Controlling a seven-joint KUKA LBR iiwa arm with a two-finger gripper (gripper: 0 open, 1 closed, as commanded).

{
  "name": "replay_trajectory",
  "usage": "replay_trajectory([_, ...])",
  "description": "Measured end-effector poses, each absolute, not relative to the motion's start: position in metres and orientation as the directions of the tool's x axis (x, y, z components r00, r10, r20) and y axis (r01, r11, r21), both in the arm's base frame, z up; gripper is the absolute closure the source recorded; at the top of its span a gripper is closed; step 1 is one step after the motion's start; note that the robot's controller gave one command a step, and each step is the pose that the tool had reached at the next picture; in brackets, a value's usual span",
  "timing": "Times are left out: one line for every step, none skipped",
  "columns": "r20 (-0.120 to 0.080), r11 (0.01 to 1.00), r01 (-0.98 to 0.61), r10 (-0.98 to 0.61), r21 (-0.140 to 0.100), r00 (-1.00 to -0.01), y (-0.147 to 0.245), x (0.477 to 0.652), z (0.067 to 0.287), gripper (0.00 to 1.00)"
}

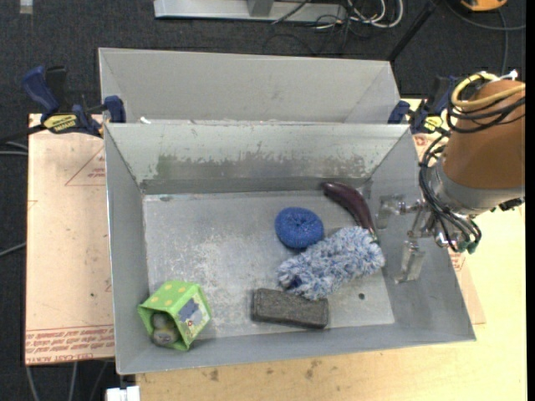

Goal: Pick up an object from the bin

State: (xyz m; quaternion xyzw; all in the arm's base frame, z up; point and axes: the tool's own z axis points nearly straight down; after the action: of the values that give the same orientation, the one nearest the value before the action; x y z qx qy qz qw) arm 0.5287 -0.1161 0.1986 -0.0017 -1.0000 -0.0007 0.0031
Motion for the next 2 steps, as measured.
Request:
replay_trajectory([-0.001,1.000,0.000,0.000,0.000,-1.000,-0.116,0.530,0.203,0.00])
replay_trajectory([-0.005,0.993,-0.116,-0.116,-0.001,-0.993,-0.108,0.543,0.170,0.00])
